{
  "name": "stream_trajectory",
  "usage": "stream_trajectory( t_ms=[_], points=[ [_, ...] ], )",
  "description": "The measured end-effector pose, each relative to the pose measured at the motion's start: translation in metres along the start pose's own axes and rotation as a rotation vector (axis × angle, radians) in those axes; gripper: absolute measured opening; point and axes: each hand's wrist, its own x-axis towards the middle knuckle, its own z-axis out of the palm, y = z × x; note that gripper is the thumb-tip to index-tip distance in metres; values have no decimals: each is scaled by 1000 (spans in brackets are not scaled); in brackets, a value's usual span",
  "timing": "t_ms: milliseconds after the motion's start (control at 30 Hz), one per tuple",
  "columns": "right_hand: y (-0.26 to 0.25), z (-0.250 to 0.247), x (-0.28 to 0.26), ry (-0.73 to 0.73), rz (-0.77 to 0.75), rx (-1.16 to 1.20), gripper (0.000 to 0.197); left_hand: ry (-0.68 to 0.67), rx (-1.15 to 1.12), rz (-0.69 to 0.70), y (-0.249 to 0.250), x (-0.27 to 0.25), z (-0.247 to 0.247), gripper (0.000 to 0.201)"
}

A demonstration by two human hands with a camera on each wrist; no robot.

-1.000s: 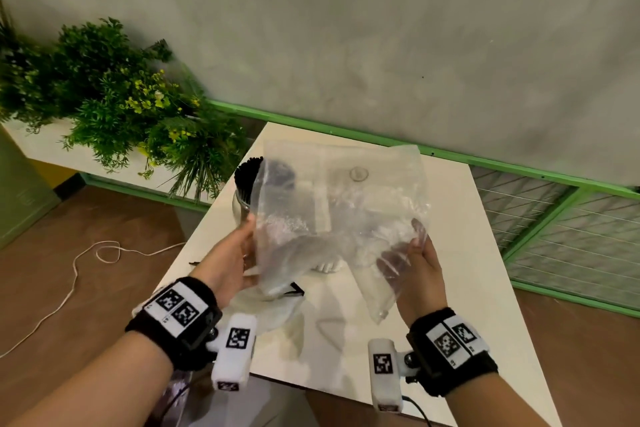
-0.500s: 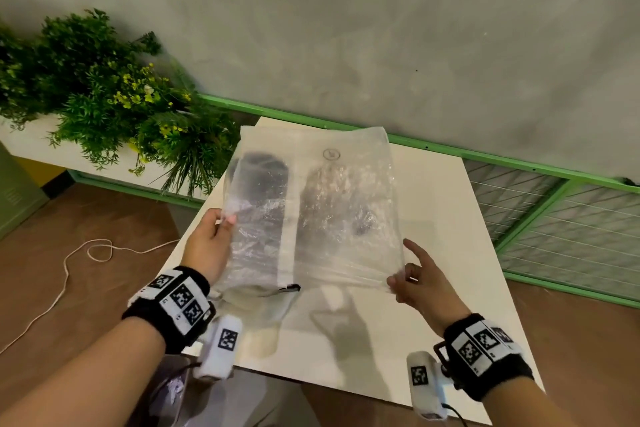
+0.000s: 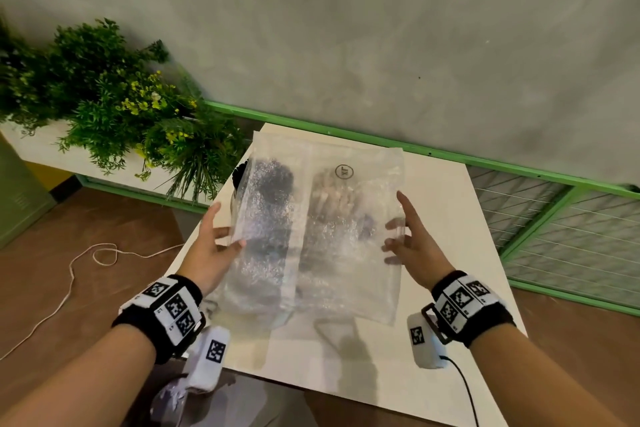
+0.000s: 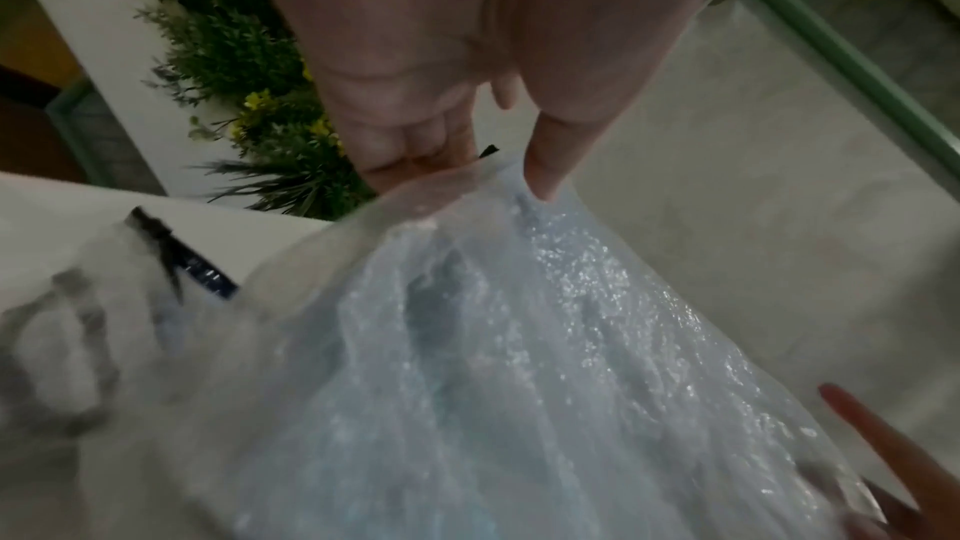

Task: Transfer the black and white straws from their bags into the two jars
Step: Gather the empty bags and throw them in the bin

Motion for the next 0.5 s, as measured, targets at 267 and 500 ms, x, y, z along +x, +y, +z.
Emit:
stream_trajectory(
  t_ms=[267, 500],
  points=[
    [-10, -15, -8, 42, -211, -395, 61, 8, 111, 159, 27, 9, -17, 32],
    [-26, -13, -7, 376, -558, -606, 17, 199, 270, 226, 48, 8, -22, 21]
  ],
)
